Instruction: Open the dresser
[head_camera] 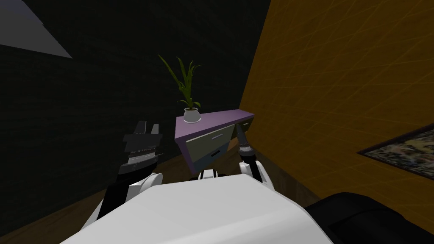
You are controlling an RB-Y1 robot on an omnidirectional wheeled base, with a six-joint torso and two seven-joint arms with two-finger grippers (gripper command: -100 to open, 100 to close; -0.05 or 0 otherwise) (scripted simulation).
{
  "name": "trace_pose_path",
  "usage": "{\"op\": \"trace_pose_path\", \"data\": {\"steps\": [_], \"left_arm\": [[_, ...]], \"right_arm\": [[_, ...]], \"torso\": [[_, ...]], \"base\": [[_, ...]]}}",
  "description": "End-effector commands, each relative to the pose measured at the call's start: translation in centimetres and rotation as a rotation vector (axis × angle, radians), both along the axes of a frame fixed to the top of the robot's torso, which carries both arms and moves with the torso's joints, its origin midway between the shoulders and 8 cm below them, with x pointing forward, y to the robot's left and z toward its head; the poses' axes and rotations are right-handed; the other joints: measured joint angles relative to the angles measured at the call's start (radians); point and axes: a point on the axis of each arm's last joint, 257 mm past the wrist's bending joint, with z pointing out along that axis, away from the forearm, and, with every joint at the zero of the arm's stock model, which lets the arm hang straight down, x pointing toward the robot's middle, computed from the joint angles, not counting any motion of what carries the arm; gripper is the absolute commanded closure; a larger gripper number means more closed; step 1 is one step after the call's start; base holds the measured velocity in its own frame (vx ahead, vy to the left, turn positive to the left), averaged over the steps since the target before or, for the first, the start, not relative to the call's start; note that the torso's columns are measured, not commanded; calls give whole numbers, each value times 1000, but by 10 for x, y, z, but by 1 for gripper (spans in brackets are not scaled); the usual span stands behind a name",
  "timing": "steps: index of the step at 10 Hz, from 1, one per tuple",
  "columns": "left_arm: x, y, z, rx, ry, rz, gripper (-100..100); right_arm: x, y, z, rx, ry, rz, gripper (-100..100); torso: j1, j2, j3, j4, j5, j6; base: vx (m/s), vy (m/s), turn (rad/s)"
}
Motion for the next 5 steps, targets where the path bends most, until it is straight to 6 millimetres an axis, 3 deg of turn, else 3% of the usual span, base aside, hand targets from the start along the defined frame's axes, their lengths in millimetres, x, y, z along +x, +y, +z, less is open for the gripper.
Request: {"op": "trace_pose_path", "data": {"steps": [1,4,5], "left_arm": [[0,0,0,0,0,0,0],[0,0,0,0,0,0,0],[0,0,0,0,0,0,0]], "right_arm": [[16,7,-17,-77,50,-29,-100],[43,14,-49,-218,130,-86,-100],[43,14,-50,-220,133,-88,-100]], "torso": [[0,0,0,0,0,-1],[-1,0,0,0,0,0],[-2,0,0,0,-1,-1]], "base": [[2,-67,80],[-13,-73,124],[-11,-73,95]]}}
